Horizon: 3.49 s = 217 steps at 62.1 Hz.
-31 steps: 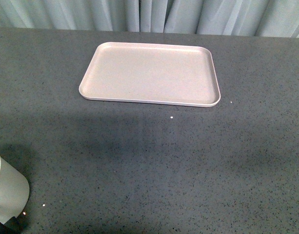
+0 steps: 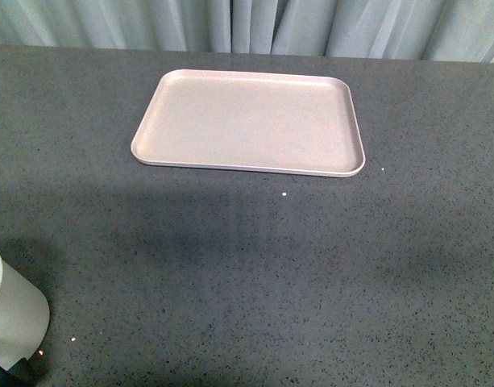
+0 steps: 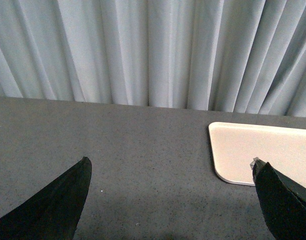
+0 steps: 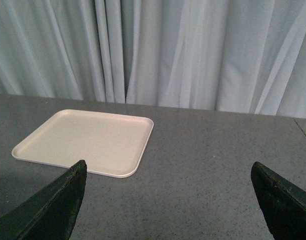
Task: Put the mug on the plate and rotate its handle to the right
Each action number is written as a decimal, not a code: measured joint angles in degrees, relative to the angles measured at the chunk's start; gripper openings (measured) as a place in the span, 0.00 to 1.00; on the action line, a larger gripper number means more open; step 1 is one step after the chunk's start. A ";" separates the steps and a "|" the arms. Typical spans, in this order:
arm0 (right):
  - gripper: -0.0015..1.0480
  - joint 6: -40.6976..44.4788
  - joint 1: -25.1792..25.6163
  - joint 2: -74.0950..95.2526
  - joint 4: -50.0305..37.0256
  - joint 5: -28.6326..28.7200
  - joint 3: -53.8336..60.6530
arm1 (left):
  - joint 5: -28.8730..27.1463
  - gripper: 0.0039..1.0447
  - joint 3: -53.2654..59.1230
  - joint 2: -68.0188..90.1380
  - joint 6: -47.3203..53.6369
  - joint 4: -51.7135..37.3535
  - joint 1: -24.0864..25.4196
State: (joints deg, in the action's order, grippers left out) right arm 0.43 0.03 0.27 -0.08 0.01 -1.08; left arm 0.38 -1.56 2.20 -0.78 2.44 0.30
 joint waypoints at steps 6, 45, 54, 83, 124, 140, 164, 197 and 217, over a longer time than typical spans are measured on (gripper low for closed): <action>0.91 0.00 0.00 0.00 0.00 0.02 0.00 | 2.32 0.91 -9.51 14.21 -3.69 17.53 1.01; 0.91 0.00 0.00 0.00 0.00 0.00 0.00 | 7.17 0.91 -22.58 58.73 15.85 5.07 4.52; 0.91 0.00 0.00 0.00 0.00 0.00 0.00 | 8.63 0.91 -23.10 61.07 18.36 5.07 5.73; 0.91 0.00 0.00 0.00 0.00 0.00 0.00 | 12.07 0.91 -23.28 69.18 25.11 4.24 10.34; 0.91 0.00 0.00 0.00 0.00 0.00 0.00 | 9.40 0.67 -23.26 77.07 28.37 1.64 9.73; 0.91 0.00 0.00 0.00 0.00 0.00 0.00 | 8.52 0.25 -23.28 76.54 27.45 4.28 6.16; 0.91 0.00 0.00 0.00 0.00 -0.02 0.00 | 8.55 0.02 -33.59 74.84 20.28 12.98 -1.22; 0.91 0.00 0.00 0.00 0.00 0.00 0.00 | 2.54 0.02 -73.96 104.91 5.33 15.58 -21.77; 0.91 0.00 0.00 0.00 0.00 -0.02 0.00 | 1.42 0.02 -92.06 120.48 -1.29 19.65 -27.04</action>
State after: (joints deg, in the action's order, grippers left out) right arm 0.43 0.03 0.27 -0.08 -0.01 -1.08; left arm 1.80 -93.62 122.67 -2.07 22.09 -26.74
